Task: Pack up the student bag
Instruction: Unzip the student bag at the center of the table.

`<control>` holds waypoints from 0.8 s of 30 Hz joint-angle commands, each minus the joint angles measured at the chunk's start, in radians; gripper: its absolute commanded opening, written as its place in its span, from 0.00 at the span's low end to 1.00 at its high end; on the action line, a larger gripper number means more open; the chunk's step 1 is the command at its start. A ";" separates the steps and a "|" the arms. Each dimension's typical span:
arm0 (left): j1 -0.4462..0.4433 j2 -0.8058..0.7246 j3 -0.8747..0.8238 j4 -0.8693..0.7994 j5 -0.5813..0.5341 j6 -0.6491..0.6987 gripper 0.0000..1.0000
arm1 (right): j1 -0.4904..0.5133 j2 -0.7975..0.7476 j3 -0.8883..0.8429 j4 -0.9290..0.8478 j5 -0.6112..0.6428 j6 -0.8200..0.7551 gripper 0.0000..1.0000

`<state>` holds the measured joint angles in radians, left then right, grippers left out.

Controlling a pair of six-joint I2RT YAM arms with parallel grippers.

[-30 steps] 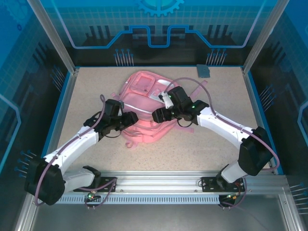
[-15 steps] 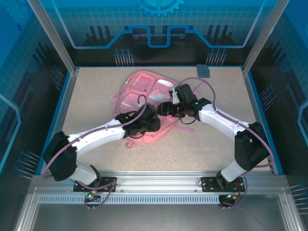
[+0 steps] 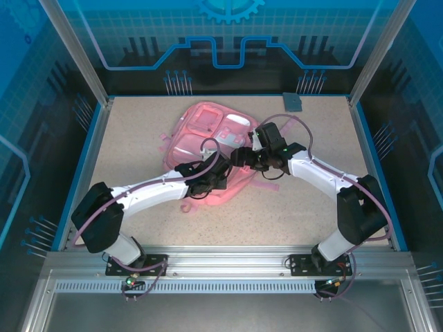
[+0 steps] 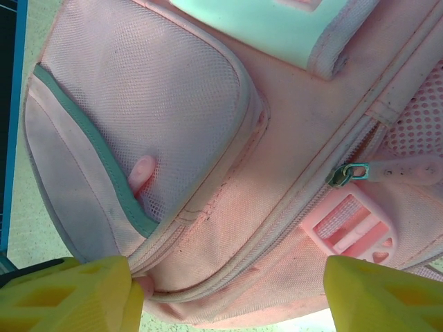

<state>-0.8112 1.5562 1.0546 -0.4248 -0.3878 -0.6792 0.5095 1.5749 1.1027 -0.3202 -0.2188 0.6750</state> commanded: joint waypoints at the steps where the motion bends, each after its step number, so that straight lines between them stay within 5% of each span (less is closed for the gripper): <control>1: 0.000 0.015 -0.006 0.012 -0.066 -0.008 0.19 | -0.009 -0.027 -0.013 0.019 -0.027 0.018 0.74; 6: -0.001 0.013 -0.009 -0.002 -0.087 0.003 0.00 | -0.007 -0.021 -0.033 0.065 -0.087 0.095 0.73; 14: 0.000 -0.051 -0.064 0.128 0.009 0.118 0.00 | 0.033 0.045 -0.019 0.170 -0.186 0.290 0.63; 24: 0.012 -0.142 -0.130 0.193 0.062 0.126 0.00 | 0.033 0.159 0.051 0.068 -0.152 0.325 0.29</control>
<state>-0.8070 1.4670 0.9379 -0.2741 -0.3428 -0.5690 0.5491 1.7164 1.1244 -0.1909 -0.3912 0.9874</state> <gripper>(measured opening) 0.050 0.342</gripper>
